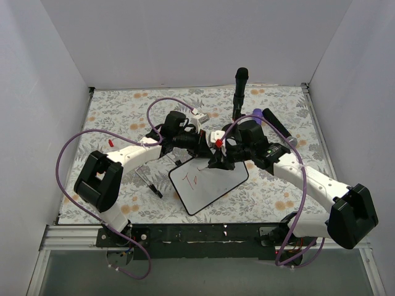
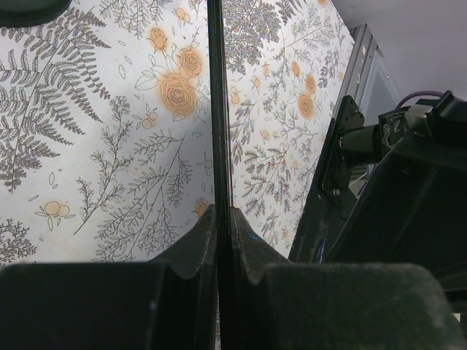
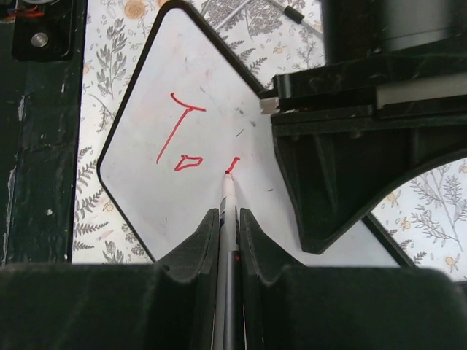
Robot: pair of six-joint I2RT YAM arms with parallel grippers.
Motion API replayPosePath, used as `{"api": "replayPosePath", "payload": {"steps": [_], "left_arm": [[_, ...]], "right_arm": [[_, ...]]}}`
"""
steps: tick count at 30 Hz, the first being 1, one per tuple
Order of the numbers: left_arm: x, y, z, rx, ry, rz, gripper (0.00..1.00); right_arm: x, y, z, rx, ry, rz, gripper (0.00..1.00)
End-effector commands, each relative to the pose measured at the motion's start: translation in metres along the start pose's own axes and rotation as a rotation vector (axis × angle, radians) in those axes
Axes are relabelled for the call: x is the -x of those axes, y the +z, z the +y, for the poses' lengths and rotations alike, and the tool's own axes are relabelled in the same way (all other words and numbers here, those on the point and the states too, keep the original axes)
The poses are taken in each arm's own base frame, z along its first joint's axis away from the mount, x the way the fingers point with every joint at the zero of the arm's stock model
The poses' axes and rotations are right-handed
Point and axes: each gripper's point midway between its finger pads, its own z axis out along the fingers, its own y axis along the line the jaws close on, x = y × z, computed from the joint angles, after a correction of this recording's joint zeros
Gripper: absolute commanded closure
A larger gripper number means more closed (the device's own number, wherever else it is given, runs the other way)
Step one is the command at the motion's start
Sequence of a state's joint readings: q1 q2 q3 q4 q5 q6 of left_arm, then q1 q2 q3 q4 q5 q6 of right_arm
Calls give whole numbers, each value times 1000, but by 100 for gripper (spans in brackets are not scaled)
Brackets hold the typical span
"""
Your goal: Write a sentence on the whiteboard
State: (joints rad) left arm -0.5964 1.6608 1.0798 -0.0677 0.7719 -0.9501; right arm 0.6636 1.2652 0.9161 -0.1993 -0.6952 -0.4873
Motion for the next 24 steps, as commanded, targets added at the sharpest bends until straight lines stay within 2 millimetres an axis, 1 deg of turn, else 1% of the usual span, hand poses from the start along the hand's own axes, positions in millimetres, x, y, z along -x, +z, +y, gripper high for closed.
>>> {"api": "replayPosePath", "payload": {"steps": [1,5,9,11,16,19,24], "left_arm": [[11,-8,-11,-16,122,-41,100],[10,-8,-10,-15,121,-38,100],[10,-7,-9,-15,121,-37,100],[11,-7,-9,-15,120,-38,100],[11,-7,-10,-18,120,-37,100],[11,-8,-10,-17,121,-39,100],[9,-7,-9,-18,120,-35,100]], "right_arm": [[-16,-1,14,37,-9,29,99],[-27,-2,21,53,-6,48,99],[-30,-3,26,62,-4,50,99],[-26,-2,24,59,0,40,99],[-1,-1,10,25,-11,-5,99],[6,0,5,19,-10,-16,99],[11,2,1,13,-6,-25,99]]}}
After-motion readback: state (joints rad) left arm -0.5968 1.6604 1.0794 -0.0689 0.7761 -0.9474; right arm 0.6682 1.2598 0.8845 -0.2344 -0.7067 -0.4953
